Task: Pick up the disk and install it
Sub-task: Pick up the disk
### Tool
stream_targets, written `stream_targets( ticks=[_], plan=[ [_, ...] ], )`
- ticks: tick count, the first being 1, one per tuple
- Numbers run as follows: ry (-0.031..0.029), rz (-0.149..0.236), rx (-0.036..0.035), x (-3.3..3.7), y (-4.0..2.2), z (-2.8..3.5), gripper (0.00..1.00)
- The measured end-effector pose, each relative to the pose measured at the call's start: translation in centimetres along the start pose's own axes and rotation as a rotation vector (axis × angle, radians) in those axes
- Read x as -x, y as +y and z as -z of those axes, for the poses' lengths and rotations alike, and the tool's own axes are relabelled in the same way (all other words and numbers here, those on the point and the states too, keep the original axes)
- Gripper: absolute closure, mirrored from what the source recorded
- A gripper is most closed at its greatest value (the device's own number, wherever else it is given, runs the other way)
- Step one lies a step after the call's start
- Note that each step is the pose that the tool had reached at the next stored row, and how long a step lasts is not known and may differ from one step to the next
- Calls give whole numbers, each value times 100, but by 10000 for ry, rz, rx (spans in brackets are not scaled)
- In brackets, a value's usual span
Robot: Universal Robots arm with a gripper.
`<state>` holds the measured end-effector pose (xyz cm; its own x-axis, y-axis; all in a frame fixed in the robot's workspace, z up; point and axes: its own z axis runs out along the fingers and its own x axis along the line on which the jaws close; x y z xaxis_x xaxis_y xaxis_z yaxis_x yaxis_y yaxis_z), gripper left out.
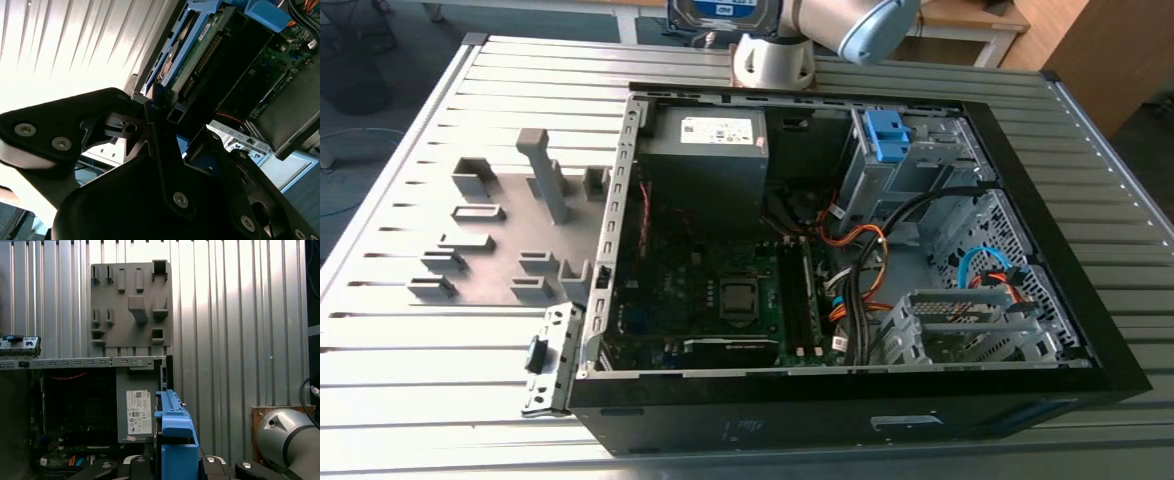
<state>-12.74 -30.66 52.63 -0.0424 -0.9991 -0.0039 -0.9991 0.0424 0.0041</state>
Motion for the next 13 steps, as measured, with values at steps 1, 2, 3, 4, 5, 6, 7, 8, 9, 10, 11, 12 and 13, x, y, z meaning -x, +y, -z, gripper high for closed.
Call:
stream_targets(
  ticks=[1,2,3,4,5,6,7,8,9,10,11,12,13],
  plan=[
    [0,0,1,1,-15,0,64],
    [0,-1,1,2,-31,0,64],
    [0,-1,1,2,-48,0,64],
    [-1,-1,1,3,-67,0,64],
    [0,-1,2,4,-84,0,64],
    [0,0,2,4,-102,0,64],
    [0,1,2,5,-118,0,64],
    [0,0,3,6,-136,0,64],
    [0,0,3,7,-153,0,64],
    [1,0,4,7,-168,0,64],
    [0,-1,4,8,-183,0,64],
    [0,-1,3,9,-197,0,64],
    [1,-1,4,9,-210,0,64]
  ],
)
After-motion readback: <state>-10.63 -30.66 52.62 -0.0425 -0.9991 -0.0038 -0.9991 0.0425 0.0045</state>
